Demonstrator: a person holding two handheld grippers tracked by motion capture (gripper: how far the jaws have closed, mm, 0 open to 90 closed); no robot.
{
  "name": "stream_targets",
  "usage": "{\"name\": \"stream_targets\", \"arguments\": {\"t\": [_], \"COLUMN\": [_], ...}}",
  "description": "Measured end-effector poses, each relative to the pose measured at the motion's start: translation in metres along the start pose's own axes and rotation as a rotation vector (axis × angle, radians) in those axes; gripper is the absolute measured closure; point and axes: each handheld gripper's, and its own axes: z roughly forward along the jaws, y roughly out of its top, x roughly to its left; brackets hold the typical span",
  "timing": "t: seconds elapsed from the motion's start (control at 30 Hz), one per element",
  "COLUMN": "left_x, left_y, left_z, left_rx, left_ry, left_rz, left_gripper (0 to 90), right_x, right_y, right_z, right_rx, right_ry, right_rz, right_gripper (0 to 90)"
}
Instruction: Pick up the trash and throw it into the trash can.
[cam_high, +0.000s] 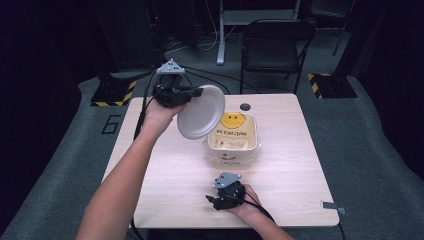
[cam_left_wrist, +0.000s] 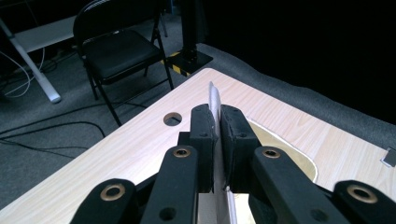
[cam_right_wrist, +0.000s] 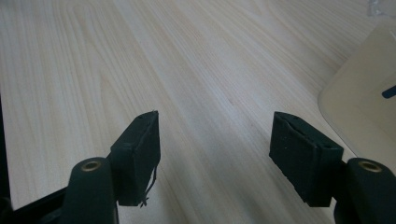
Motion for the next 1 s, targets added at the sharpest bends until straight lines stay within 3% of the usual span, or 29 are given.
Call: {"name": "stream_targets", "arguments": {"t": [0.43, 1.0], "left_x": [-0.015, -0.028], "left_y": [0.012, 0.004], "left_z": [0.031, 0.078], "left_rx": [-0.001, 0.032], "left_ry": [-0.04, -0.074], "left_rz": [0.0, 0.032], "left_gripper": [84.0, 83.9], "right_x": [0.001, 0.002], "right_y": [-0.001, -0.002], "right_z": [-0.002, -0.003], "right_rx": [0.002, 0.004], "right_ry": [0.002, -0.002], "right_rz": [0.009, -0.004], "right_gripper": [32.5, 32.5]}}
